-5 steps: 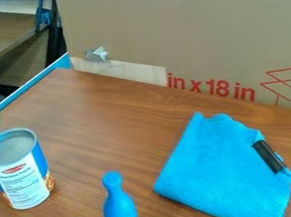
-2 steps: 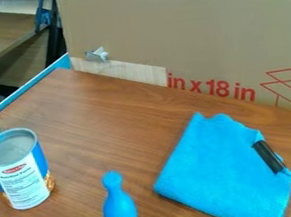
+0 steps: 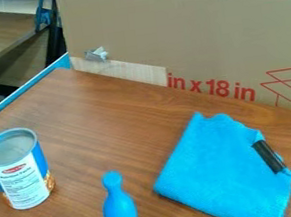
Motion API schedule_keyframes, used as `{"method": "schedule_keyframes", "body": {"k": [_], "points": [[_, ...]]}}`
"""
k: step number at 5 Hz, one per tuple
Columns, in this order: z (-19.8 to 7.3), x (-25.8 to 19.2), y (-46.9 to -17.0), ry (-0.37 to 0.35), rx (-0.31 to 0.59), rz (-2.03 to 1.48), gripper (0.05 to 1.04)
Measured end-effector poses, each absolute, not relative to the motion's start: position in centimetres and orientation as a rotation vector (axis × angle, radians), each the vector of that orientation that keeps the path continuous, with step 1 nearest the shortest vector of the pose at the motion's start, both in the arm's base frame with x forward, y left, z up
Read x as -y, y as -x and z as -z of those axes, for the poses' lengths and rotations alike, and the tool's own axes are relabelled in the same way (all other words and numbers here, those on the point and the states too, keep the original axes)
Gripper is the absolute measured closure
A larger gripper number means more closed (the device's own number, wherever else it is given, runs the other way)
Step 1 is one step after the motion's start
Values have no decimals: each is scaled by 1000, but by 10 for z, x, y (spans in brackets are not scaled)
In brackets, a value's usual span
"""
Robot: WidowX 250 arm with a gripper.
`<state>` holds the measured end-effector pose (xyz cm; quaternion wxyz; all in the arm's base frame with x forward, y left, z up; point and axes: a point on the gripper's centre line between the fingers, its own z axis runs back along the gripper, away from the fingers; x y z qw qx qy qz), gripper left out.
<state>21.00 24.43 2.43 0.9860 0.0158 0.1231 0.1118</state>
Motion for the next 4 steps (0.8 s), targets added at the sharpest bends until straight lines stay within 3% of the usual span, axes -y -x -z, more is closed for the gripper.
{"method": "schedule_keyframes", "body": {"k": [1,2,4], "points": [[-26,-236,-207,19,-273,-228,79],[-50,-235,-211,0,-225,-257,82],[-153,-197,-226,-145,-22,-161,83]]}}
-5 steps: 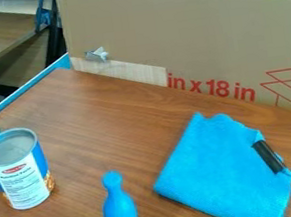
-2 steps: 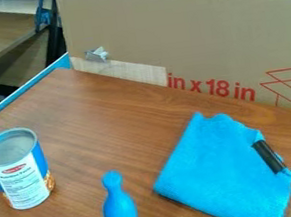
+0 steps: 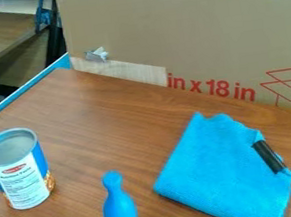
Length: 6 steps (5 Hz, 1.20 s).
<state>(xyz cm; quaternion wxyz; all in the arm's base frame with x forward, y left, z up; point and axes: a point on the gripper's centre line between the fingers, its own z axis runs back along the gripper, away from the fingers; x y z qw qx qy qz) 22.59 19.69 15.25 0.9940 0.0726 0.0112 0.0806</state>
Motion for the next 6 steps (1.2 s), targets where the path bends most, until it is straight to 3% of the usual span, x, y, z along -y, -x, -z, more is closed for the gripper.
{"method": "schedule_keyframes", "body": {"k": [1,2,3,6], "points": [[-175,-162,-226,-141,25,-55,83],[-181,-123,-218,-76,25,44,83],[-164,-93,-217,-100,-30,54,83],[-163,-91,-218,-104,-32,60,83]]}}
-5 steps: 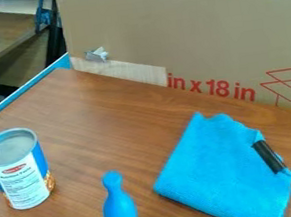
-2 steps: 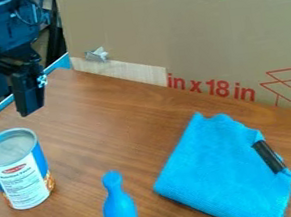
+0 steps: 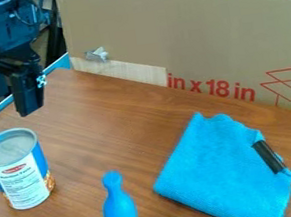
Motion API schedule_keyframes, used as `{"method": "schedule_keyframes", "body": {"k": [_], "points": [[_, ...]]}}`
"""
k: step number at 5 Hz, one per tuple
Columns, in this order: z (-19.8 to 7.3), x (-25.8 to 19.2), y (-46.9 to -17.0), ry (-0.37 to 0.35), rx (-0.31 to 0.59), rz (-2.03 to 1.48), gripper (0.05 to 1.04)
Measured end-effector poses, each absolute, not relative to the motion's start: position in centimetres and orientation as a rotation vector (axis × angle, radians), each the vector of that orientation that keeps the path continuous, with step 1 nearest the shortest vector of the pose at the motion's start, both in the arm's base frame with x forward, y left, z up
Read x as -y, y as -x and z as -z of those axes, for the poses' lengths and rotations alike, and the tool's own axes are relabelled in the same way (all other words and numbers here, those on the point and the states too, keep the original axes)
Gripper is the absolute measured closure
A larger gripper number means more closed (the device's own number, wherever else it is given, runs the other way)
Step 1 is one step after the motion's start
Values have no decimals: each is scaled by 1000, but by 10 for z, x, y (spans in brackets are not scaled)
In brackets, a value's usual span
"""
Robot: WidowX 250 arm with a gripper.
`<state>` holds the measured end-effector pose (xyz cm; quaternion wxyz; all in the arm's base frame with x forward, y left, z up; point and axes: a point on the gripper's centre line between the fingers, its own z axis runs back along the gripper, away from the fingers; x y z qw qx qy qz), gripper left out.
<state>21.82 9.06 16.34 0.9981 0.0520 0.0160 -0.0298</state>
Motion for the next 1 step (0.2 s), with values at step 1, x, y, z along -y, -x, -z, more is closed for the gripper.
{"method": "schedule_keyframes", "body": {"k": [1], "points": [[-164,-91,-218,-104,-31,60,83]]}}
